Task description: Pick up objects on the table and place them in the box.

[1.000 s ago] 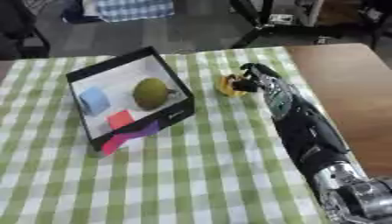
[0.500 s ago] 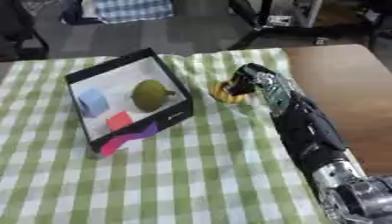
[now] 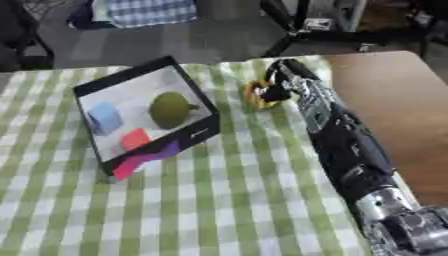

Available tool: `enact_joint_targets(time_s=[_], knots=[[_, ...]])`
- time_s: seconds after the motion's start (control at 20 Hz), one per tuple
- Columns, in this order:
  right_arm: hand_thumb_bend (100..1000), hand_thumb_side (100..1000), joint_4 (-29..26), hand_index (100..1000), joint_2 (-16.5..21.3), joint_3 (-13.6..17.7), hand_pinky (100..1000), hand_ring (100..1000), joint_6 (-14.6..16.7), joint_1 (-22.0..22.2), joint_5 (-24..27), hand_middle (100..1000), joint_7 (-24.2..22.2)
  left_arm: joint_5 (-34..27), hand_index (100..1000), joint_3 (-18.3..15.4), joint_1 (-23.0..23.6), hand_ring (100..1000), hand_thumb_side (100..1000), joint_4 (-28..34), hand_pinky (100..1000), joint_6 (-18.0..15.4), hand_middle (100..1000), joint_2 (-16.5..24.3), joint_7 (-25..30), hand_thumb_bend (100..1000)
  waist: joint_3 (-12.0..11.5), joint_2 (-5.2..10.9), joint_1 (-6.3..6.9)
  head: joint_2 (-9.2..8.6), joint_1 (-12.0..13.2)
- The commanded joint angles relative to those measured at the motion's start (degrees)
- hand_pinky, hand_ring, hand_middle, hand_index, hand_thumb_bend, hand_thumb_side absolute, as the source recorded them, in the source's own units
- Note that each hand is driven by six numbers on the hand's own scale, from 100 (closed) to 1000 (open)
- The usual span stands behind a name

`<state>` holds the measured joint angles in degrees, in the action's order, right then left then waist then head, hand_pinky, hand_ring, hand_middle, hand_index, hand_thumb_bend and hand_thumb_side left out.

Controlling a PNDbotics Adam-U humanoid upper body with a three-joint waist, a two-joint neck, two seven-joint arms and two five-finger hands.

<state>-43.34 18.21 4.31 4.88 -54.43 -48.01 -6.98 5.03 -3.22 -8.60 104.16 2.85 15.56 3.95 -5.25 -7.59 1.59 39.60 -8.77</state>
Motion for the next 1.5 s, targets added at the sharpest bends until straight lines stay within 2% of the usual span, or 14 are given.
enact_joint_targets(time_s=[0.05, 0.25, 0.45, 0.7, 0.9, 1.0, 1.05, 1.1, 1.15, 1.2, 1.25, 1.3, 1.4, 1.5], knots=[[160, 306, -3.8, 412, 1.9, -0.7, 840, 575, 1.4, -2.0, 1.9, 259, 1.5, -0.3, 845, -0.7, -0.3, 596, 870, 0.5, 734, -0.2, 664, 0.9, -0.1, 344, 0.0, 1.31, -0.20, -0.60, -0.3], [149, 297, -7.3, 413, 1.1, -2.1, 840, 573, 3.1, -2.8, 3.4, 261, 2.2, -0.3, 845, -0.6, -0.3, 596, 870, 0.5, 734, -0.2, 664, 0.9, -0.1, 344, -0.2, 1.48, -0.24, -0.70, -0.5], [147, 305, -9.1, 420, -2.4, -4.2, 843, 578, 4.6, -3.9, 4.0, 267, 0.8, -0.5, 845, -0.3, -0.5, 596, 870, 0.5, 735, -0.2, 664, 0.7, 0.2, 343, -0.7, 1.51, -0.02, -0.69, -1.2], [149, 320, -7.9, 434, -8.6, -5.7, 849, 590, 5.2, -4.6, 0.4, 281, -1.5, -0.6, 844, 0.2, -1.3, 596, 869, 0.6, 735, -0.3, 663, 0.0, 0.7, 345, -2.2, 1.01, 0.45, -1.17, -3.1], [151, 322, -6.8, 457, -11.8, -6.0, 852, 603, 5.5, -4.3, -2.8, 302, -2.2, -0.7, 844, 0.4, -1.6, 596, 869, 0.7, 735, -0.3, 661, -0.3, 0.9, 344, -3.4, 0.60, 0.55, -1.45, -4.0], [189, 332, -6.4, 557, -12.8, -6.0, 866, 652, 5.6, -4.2, -4.2, 403, -1.8, -0.8, 845, 0.4, -1.8, 596, 869, 0.7, 735, -0.3, 659, -0.5, 0.9, 345, -3.8, 0.48, 0.51, -1.59, -4.4], [199, 337, -6.3, 579, -13.1, -6.1, 868, 662, 5.6, -4.2, -4.9, 423, -1.4, -0.8, 845, 0.5, -1.8, 596, 869, 0.7, 735, -0.3, 658, -0.6, 0.9, 345, -3.9, 0.43, 0.49, -1.66, -4.5], [334, 422, -6.4, 800, -13.3, -6.4, 895, 761, 5.8, -4.2, -5.8, 627, -1.0, -0.9, 844, 0.5, -1.8, 596, 869, 0.7, 735, -0.3, 657, -0.6, 1.0, 344, -4.0, 0.41, 0.45, -1.72, -4.5], [443, 493, -6.5, 911, -13.4, -6.8, 920, 824, 6.0, -4.2, -6.9, 773, -0.8, -0.9, 844, 0.5, -1.8, 596, 869, 0.6, 735, -0.3, 657, -0.6, 1.0, 344, -4.1, 0.39, 0.41, -1.76, -4.6], [492, 517, -6.6, 945, -13.4, -7.2, 935, 858, 6.2, -4.2, -8.1, 830, -0.9, -0.9, 844, 0.5, -1.8, 595, 869, 0.6, 735, -0.3, 657, -0.7, 1.0, 344, -4.1, 0.39, 0.36, -1.80, -4.6], [511, 529, -6.8, 958, -13.4, -7.5, 942, 867, 6.4, -4.2, -9.5, 848, -1.0, -0.9, 844, 0.5, -1.8, 595, 869, 0.6, 735, -0.3, 657, -0.7, 1.0, 344, -4.1, 0.39, 0.33, -1.85, -4.6], [549, 587, -7.1, 984, -13.4, -7.7, 953, 890, 6.4, -4.3, -10.7, 898, -0.9, -0.9, 844, 0.5, -1.8, 595, 869, 0.6, 735, -0.3, 657, -0.7, 1.0, 344, -4.1, 0.39, 0.30, -1.89, -4.6], [549, 616, -7.9, 993, -13.4, -7.6, 956, 899, 6.1, -4.3, -12.2, 929, 0.4, -0.9, 844, 0.5, -1.7, 593, 869, 0.6, 735, -0.3, 656, -0.8, 1.0, 345, -4.0, 0.40, 0.25, -1.93, -4.6], [515, 581, -8.9, 990, -12.0, -7.7, 955, 894, 6.2, -4.0, -12.3, 931, 2.7, -0.9, 844, 0.4, -1.6, 589, 869, 0.5, 735, -0.3, 656, -0.8, 0.9, 344, -3.8, 0.46, 0.12, -1.94, -4.4]])
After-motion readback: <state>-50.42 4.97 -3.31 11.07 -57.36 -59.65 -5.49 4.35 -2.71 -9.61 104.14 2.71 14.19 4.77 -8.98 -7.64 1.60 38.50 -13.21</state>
